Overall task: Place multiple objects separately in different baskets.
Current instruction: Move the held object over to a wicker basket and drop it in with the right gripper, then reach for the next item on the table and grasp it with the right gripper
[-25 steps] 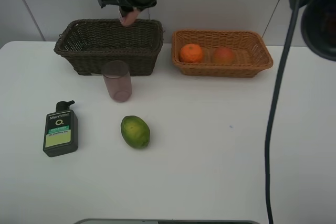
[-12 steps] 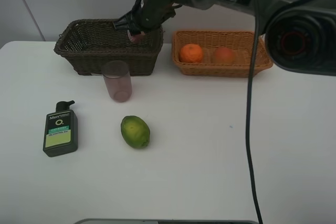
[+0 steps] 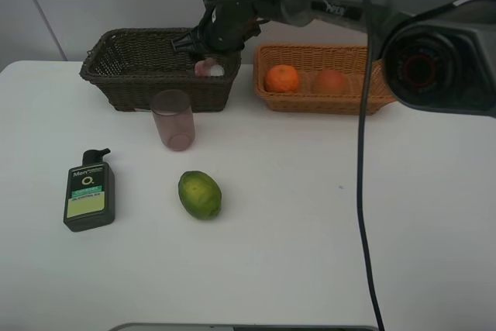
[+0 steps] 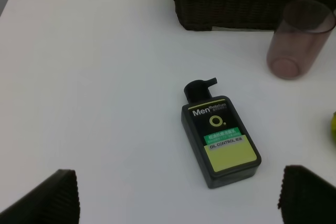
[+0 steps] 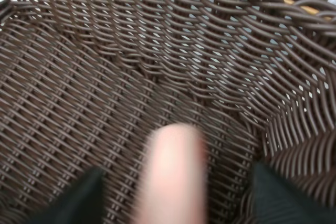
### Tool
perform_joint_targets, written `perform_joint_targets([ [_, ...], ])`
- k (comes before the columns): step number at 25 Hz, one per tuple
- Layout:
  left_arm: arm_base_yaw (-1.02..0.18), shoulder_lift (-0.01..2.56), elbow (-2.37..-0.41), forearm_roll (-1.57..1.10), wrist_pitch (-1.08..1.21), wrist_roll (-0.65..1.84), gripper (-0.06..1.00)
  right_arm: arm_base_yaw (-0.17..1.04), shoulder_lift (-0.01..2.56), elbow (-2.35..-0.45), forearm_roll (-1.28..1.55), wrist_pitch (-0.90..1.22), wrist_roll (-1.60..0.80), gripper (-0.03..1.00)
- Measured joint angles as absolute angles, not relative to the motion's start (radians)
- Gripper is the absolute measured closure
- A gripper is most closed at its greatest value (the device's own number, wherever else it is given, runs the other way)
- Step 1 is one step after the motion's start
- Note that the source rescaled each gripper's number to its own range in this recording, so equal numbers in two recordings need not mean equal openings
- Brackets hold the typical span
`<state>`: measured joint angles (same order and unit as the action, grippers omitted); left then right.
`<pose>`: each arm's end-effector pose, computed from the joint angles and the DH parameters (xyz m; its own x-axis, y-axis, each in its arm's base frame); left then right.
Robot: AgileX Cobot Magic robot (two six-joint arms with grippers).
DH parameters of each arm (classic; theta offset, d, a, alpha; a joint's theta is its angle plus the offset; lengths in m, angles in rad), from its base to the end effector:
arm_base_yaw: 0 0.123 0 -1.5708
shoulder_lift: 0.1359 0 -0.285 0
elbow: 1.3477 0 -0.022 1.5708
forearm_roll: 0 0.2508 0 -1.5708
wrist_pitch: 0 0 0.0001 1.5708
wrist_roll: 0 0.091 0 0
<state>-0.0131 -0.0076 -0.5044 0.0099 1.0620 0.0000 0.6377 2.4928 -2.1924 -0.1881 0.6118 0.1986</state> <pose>-0.0066 0.0009 0.2784 -0.4464 0.0107 -0.8948 0.0075 0.9999 0.0082 0.4558 0.3255 0.1653 -0.6085 -0.3964 -0.6874 -0.5065 0.8609 -0.0481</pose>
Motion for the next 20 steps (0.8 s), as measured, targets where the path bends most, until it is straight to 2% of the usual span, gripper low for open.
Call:
perform_joint_targets([
  [2, -0.013, -0.008, -0.504, 0.010, 1.062, 0.000, -0.03, 0.638, 2.493, -2.192, -0.188, 0.612, 0.199, 0.19],
  [4, -0.013, -0.008, -0.504, 0.010, 1.062, 0.000, -0.03, 0.638, 2.493, -2.192, -0.187, 0.612, 0.199, 0.07],
  [5, -0.013, -0.008, -0.504, 0.010, 1.062, 0.000, -0.03, 0.638, 2.493, -2.192, -0.187, 0.612, 0.199, 0.04],
  [9, -0.013, -0.008, -0.504, 0.010, 1.062, 0.000, -0.03, 0.638, 2.475, -2.192, -0.180, 0.636, 0.199, 0.00],
  [15, -0.013, -0.008, -0.504, 0.010, 1.062, 0.000, -0.03, 0.644, 2.416, -2.192, -0.155, 0.731, 0.199, 0.00],
  [20, -0.013, -0.008, -0.504, 0.010, 1.062, 0.000, -0.03, 0.674, 2.341, -2.192, -0.142, 0.916, 0.198, 0.00],
])
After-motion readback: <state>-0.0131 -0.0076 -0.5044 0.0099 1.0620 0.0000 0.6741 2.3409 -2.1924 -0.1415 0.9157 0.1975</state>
